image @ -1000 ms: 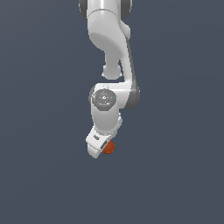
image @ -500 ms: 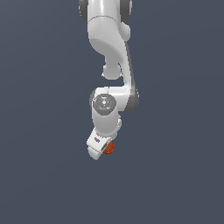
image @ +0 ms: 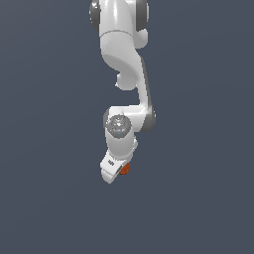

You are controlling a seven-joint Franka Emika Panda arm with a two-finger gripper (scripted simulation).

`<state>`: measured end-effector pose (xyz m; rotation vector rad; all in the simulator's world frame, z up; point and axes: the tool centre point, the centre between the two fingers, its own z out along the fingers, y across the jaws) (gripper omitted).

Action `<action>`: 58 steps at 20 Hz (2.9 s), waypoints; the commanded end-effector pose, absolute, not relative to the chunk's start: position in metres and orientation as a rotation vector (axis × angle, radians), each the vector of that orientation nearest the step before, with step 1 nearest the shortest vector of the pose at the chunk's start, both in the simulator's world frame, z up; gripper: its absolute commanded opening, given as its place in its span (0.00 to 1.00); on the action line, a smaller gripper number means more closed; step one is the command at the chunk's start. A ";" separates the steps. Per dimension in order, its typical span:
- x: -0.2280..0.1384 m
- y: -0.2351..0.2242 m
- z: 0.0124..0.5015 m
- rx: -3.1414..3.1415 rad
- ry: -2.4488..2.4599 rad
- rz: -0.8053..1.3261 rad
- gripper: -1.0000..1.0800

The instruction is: Pick up the object and move it to a goal position.

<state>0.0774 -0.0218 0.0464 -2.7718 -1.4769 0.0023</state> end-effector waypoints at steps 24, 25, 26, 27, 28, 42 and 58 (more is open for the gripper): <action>0.069 -0.019 0.091 -2.773 -1.477 0.002 0.00; 0.067 -0.018 0.098 -2.773 -1.477 0.002 0.00; 0.066 -0.017 0.106 -2.773 -1.477 0.002 0.00; 0.064 -0.017 0.115 -2.773 -1.477 0.002 0.00; 0.062 -0.016 0.125 -2.773 -1.478 0.002 0.00; 0.030 -0.003 0.288 -2.772 -1.480 0.002 0.00; 0.003 0.010 0.456 -2.772 -1.479 0.000 0.00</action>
